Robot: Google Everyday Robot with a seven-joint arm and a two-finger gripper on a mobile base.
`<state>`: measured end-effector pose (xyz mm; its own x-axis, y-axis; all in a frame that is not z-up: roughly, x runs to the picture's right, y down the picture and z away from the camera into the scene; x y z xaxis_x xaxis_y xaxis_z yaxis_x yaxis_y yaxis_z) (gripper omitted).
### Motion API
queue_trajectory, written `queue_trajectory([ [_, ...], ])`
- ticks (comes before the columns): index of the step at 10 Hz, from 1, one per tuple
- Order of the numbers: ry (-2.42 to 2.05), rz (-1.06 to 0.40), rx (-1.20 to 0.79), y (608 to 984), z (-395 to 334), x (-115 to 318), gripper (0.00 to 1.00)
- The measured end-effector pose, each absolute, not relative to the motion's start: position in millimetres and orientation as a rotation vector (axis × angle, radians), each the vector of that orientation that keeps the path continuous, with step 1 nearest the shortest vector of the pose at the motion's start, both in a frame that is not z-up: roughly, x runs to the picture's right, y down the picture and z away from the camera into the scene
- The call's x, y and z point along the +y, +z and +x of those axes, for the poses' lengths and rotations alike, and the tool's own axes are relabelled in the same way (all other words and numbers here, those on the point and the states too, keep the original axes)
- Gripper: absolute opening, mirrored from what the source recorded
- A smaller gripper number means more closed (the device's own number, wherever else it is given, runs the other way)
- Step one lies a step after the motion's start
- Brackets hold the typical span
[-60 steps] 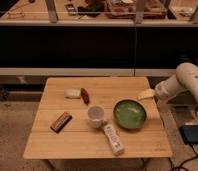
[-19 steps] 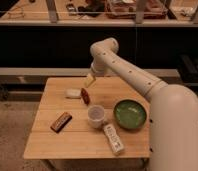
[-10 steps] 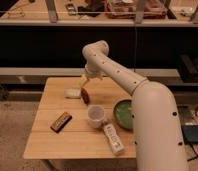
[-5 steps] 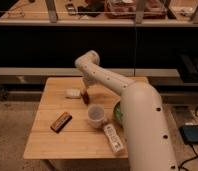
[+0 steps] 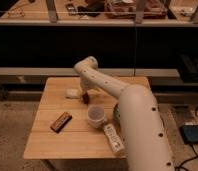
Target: Drag the pepper across the table
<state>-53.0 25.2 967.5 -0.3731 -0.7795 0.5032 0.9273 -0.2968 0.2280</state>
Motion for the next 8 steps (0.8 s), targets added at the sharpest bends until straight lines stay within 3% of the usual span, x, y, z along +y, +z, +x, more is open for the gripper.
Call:
queue_trajectory([
  [3,-1.928,-0.356,-0.602,983,-50,32,0.76],
  [8,-1.959,-0.368,-0.587,991,-53,25,0.26],
])
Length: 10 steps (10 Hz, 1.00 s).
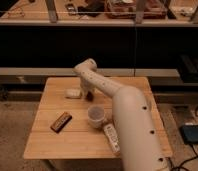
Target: Drag the pepper across the table
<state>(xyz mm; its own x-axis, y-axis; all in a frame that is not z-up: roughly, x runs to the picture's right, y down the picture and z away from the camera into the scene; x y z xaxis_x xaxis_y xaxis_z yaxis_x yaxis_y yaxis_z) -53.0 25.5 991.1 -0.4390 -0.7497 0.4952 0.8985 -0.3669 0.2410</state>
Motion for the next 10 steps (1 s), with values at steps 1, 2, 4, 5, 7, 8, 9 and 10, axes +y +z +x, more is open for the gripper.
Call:
queue_trajectory([
  [1,-1.958,-0.376,-0.585,992,-52,25,0.21],
  [2,-1.955,-0.381,-0.581,992,-51,25,0.20],
  [4,-1.949,-0.388,-0.572,992,-51,21,0.20],
  [5,-1.943,-0.389,-0.567,992,-50,18,0.20],
  [7,-1.915,-0.382,-0.565,991,-44,13,0.20],
  [8,-1.889,-0.367,-0.572,990,-41,11,0.20],
  [9,-1.866,-0.355,-0.579,991,-36,10,0.20],
  [10,-1.829,-0.335,-0.587,991,-29,9,0.20],
])
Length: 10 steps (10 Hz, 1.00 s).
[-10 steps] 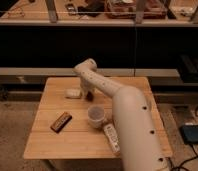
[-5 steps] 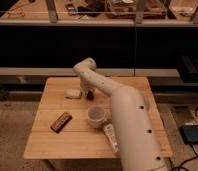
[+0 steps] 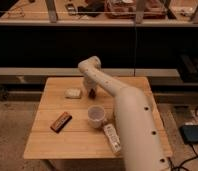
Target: Drag the pepper across the table
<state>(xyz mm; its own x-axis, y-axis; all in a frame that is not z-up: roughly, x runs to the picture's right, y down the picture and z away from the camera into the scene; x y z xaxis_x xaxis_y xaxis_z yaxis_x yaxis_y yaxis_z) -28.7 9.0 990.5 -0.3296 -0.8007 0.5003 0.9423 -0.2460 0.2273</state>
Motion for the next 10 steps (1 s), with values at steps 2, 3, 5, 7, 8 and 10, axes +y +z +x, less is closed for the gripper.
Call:
queue_trajectory([
  [2,-1.787,-0.313,-0.590,990,-16,7,0.20],
  [3,-1.769,-0.307,-0.590,990,-8,6,0.20],
  [5,-1.745,-0.305,-0.590,989,3,7,0.20],
  [7,-1.731,-0.310,-0.587,990,12,11,0.20],
  [8,-1.726,-0.312,-0.585,991,16,14,0.20],
  [10,-1.718,-0.313,-0.571,993,27,16,0.20],
])
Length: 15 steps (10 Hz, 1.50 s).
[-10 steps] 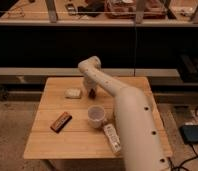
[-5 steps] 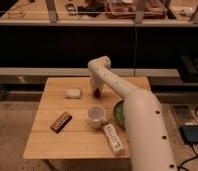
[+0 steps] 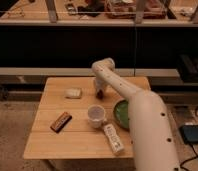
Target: Drag the pepper across the table
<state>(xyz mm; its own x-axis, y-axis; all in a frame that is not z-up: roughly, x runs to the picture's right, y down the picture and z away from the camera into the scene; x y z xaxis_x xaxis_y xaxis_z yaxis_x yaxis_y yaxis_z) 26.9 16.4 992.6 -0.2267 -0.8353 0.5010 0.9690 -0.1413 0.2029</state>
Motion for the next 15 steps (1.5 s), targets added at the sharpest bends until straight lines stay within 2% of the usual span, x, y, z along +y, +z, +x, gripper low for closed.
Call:
queue_trajectory([
  [11,-1.588,-0.359,-0.430,971,111,13,0.20],
  [15,-1.503,-0.330,-0.417,964,134,15,0.20],
])
